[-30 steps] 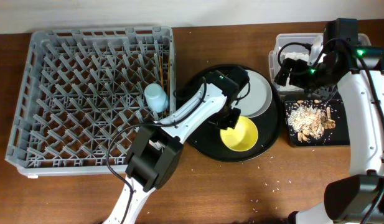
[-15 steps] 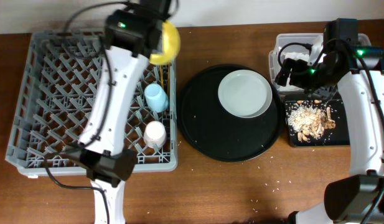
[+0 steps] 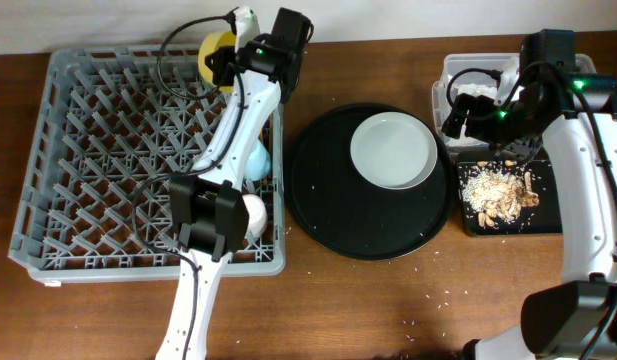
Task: Sort waste into correct bins and load items into the dishwasher rack
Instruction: 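Place the yellow bowl at the back of the dish rack, then grasp the white plate with the left gripper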
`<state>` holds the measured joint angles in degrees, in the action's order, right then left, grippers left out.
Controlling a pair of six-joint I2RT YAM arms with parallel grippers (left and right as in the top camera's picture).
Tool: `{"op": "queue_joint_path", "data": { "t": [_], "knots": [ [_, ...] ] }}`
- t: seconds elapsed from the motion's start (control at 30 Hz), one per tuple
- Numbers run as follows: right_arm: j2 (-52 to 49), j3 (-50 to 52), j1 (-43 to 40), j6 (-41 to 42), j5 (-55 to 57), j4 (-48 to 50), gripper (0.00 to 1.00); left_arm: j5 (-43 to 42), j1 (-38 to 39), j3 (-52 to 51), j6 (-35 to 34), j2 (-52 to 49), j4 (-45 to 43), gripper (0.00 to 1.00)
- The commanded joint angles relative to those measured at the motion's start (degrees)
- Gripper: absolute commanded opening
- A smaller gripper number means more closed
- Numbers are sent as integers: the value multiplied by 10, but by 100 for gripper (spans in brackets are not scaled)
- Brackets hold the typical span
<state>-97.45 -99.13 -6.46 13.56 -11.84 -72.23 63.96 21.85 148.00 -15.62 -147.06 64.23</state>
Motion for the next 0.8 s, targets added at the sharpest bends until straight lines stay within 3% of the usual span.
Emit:
{"op": "queue_joint_path", "data": {
  "t": [0.0,0.03,0.07,0.1,0.2,0.23,0.27,0.33,0.4,0.43,0.5,0.6,0.77],
  "knots": [
    [3,-5,-3,4,5,0,98,14,12,1,2,-21,10,1],
    [3,-5,-3,4,5,0,98,0,21,1,2,-21,25,0],
    [3,-5,-3,4,5,0,98,-73,26,1,2,-22,52,2],
    [3,-5,-3,4,5,0,98,-105,27,1,2,-22,62,9],
    [3,-5,-3,4,5,0,98,-122,28,1,2,-22,90,19],
    [3,-5,-3,4,5,0,98,-122,28,1,2,-22,96,31],
    [3,-5,-3,4,5,0,99,-122,29,1,3,-22,103,53],
    [3,-5,-3,4,5,0,98,-128,35,2,3,-13,127,69],
    [3,-5,-3,4,5,0,98,-208,40,2,3,28,139,70],
    [3,-5,-3,4,5,0,98,-293,40,2,6,71,139,73],
    [3,-5,-3,4,5,0,99,-431,42,2,20,132,132,85],
    [3,-5,-3,4,5,0,98,-620,62,1,20,155,114,86],
    [3,-5,-3,4,5,0,99,-668,127,1,20,52,90,84]
  ]
}}
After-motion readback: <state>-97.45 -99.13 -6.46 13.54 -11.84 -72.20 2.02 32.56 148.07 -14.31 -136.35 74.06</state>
